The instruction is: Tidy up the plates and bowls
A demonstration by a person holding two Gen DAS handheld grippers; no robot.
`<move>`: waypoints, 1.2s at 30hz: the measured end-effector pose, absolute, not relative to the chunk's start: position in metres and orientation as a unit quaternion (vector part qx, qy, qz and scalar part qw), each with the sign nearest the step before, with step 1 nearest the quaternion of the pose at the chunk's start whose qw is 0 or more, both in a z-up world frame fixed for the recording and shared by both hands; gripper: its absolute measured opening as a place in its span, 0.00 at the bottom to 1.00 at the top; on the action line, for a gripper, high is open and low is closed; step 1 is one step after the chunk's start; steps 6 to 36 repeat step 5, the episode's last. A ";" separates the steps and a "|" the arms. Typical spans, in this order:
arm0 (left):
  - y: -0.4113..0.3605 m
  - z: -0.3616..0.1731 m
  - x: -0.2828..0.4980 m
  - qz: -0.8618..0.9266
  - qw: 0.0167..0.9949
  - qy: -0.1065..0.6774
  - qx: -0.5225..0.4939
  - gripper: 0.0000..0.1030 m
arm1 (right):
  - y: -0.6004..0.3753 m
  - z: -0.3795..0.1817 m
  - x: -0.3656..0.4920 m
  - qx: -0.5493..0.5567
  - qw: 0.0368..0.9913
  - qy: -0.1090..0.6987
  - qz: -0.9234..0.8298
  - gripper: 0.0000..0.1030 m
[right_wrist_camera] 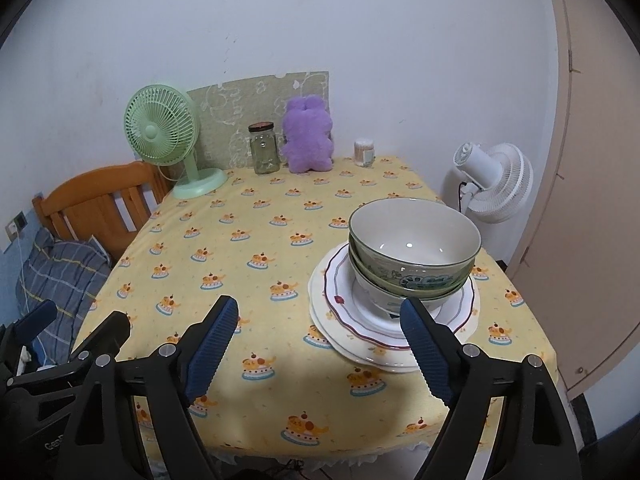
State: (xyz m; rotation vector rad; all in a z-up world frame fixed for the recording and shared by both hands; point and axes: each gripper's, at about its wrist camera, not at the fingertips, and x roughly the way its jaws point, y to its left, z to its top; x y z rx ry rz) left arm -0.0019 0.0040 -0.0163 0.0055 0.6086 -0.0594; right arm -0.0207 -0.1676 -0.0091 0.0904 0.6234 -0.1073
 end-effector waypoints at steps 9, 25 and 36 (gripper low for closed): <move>0.005 -0.015 -0.003 -0.026 0.954 0.298 0.000 1.00 | -0.167 -0.008 -0.021 0.042 0.950 0.306 -0.050 0.83; 0.005 -0.015 -0.003 -0.026 0.954 0.298 0.000 1.00 | -0.167 -0.008 -0.021 0.042 0.950 0.306 -0.050 0.83; 0.005 -0.015 -0.003 -0.026 0.954 0.298 0.000 1.00 | -0.167 -0.008 -0.021 0.042 0.950 0.306 -0.050 0.83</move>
